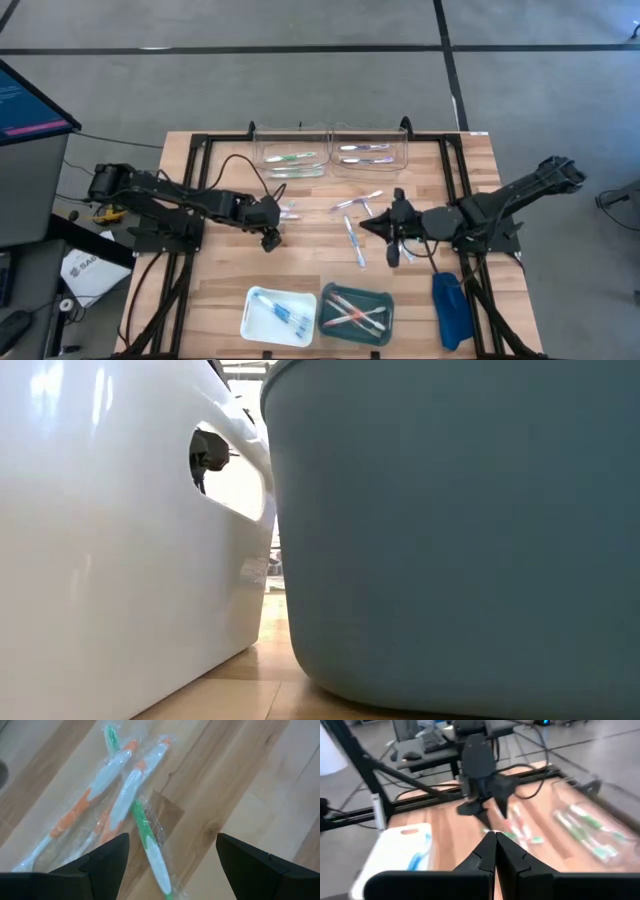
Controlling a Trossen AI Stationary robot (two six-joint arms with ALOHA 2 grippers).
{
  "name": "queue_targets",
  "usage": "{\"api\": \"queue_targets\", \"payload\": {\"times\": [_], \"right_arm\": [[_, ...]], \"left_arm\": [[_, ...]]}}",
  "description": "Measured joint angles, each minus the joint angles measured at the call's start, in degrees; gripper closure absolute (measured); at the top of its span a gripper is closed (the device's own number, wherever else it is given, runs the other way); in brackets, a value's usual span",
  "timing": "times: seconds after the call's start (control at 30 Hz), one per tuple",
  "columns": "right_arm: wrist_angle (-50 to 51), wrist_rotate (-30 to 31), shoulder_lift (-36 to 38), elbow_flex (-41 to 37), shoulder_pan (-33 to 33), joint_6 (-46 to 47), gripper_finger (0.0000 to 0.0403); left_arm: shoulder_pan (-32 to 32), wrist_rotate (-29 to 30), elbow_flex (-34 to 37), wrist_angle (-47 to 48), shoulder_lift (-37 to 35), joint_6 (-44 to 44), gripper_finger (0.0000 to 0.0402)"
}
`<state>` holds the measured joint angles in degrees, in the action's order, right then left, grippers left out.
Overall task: Pick & Place Toothbrushes
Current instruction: Put the orange toothbrush into the green bin
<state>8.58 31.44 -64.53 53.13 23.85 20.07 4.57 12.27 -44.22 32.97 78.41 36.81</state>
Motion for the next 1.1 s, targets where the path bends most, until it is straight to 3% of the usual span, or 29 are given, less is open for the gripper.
{"api": "queue_targets", "payload": {"times": [0.3, 0.77, 1.1], "right_arm": [[-2.29, -0.07, -4.71, 0.00, 1.15, 0.56, 0.0403], [-4.65, -0.07, -5.02, 0.04, -0.63, 0.55, 0.0403], [-4.58, -0.07, -4.99, 0.04, -0.63, 0.53, 0.0403]], "left_arm": [[-0.99, -0.24, 2.84, 0.11, 0.00, 4.05, 0.0109], [-3.77, 3.89, 5.43, -0.25, 0.00, -9.20, 0.0109], [-3.79, 3.94, 8.65, -0.96, 0.00, -9.59, 0.0116]]}}
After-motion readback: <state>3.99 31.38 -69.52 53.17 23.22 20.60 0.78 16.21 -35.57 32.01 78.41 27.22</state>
